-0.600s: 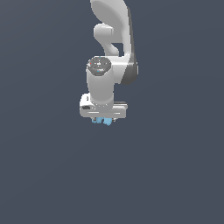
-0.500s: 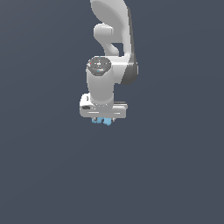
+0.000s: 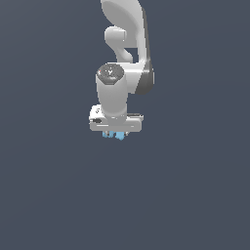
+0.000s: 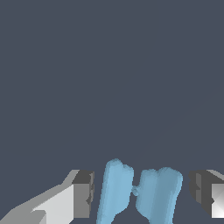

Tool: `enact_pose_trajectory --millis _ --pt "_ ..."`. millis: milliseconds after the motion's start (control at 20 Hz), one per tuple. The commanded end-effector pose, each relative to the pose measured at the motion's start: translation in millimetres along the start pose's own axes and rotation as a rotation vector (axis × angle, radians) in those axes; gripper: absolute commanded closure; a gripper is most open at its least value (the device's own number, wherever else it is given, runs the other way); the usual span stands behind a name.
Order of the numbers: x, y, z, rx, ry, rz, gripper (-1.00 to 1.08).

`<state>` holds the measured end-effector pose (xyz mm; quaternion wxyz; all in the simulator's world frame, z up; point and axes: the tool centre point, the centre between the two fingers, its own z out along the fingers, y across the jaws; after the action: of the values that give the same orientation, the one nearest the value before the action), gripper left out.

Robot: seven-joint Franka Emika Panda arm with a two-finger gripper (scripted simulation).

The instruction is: Pick up the object and move it to a goal position.

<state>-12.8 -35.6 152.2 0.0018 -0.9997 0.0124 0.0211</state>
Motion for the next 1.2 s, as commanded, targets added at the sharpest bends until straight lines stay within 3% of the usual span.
enact_pose_trajectory --millis 0,300,600,850,1150 --pt "-1.0 2.1 1.9 0.004 -0.008 0.002 -0.6" --pt "-7.4 14.3 14.3 0.038 -0.066 0.012 -0.6" --pt "-20.7 34.0 35.2 0.116 -0.166 0.027 -0.6" --pt "-37.3 52.6 56.2 0.23 -0.269 0.04 -0.6" --pt "-58.2 70.4 76.4 0.41 -0.375 0.047 -0.6"
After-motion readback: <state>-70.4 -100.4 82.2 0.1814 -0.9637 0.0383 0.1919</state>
